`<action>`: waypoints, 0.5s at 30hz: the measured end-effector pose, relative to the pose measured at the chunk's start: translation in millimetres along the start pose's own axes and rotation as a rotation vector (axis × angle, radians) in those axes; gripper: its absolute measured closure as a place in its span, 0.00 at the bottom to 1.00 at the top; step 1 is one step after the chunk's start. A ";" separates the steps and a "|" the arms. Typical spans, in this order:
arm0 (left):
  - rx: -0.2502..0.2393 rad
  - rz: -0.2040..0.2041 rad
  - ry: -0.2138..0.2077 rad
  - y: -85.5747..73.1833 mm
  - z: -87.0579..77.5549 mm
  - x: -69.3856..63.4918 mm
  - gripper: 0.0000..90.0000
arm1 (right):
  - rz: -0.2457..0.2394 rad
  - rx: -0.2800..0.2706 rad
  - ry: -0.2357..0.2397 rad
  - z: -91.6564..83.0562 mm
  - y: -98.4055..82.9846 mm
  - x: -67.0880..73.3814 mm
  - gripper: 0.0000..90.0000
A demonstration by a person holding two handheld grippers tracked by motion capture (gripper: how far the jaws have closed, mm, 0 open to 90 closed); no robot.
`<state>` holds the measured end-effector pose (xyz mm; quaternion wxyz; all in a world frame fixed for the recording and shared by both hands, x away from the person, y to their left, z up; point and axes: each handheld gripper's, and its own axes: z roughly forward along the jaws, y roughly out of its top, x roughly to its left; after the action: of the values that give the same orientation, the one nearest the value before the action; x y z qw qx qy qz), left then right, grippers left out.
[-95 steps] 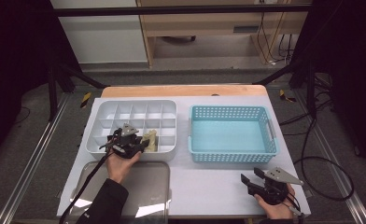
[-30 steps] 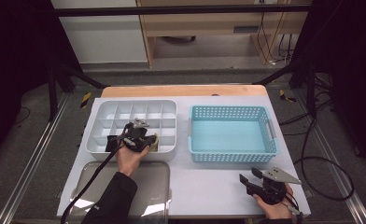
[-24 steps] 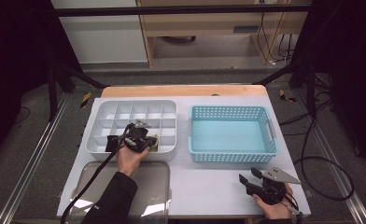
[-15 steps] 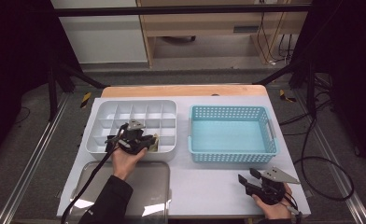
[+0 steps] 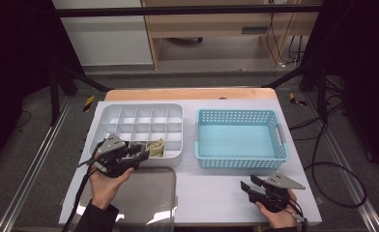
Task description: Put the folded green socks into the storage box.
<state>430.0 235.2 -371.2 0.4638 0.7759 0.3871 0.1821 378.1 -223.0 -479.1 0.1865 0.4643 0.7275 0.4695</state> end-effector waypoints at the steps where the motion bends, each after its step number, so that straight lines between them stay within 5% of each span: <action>1: -0.004 0.000 0.006 -3.0 -5.1 -0.1 0.62 | -0.001 0.001 0.006 0.9 0.6 1.6 0.57; 15: -0.019 -0.054 0.013 -49.1 -43.3 1.0 0.55 | -0.004 0.001 0.072 10.6 9.9 20.5 0.57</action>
<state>381.7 274.3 -391.7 0.4734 0.7595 0.4090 0.1781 380.3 -198.8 -472.5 0.1611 0.4455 0.7350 0.4851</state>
